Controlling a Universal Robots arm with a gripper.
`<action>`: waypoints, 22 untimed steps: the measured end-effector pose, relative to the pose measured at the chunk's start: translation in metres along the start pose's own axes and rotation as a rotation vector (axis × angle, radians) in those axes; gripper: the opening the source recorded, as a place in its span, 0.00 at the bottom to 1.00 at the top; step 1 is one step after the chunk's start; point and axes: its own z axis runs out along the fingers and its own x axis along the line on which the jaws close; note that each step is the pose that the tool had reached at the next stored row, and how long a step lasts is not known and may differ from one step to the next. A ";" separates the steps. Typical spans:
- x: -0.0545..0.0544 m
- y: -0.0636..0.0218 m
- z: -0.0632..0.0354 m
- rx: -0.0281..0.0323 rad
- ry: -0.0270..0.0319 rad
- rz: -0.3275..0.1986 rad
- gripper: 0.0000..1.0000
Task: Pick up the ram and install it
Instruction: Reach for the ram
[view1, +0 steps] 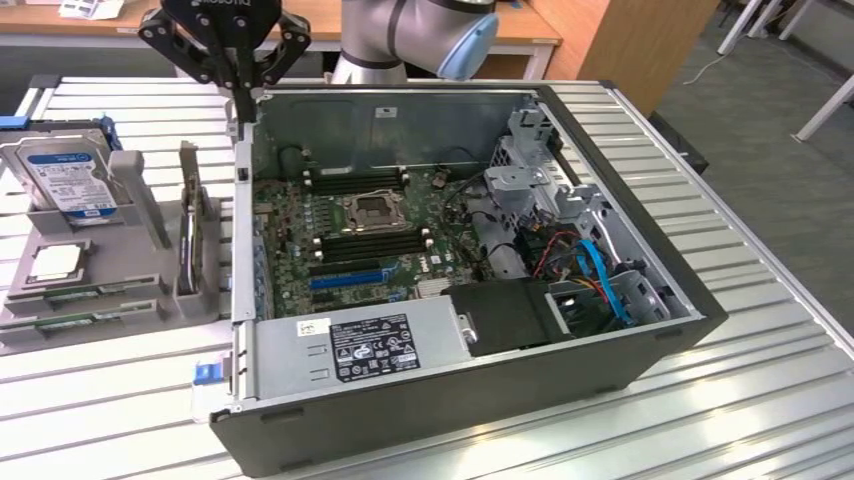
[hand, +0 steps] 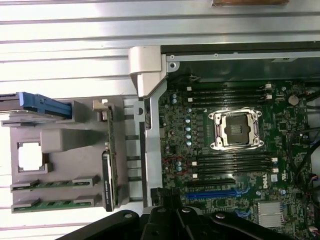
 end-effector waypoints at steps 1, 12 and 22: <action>0.001 -0.0001 0.0000 0.0000 0.0000 0.000 0.10; 0.014 -0.0010 -0.0003 0.0001 0.0012 -0.001 0.10; 0.025 -0.0018 -0.0003 0.0002 0.0045 -0.001 0.10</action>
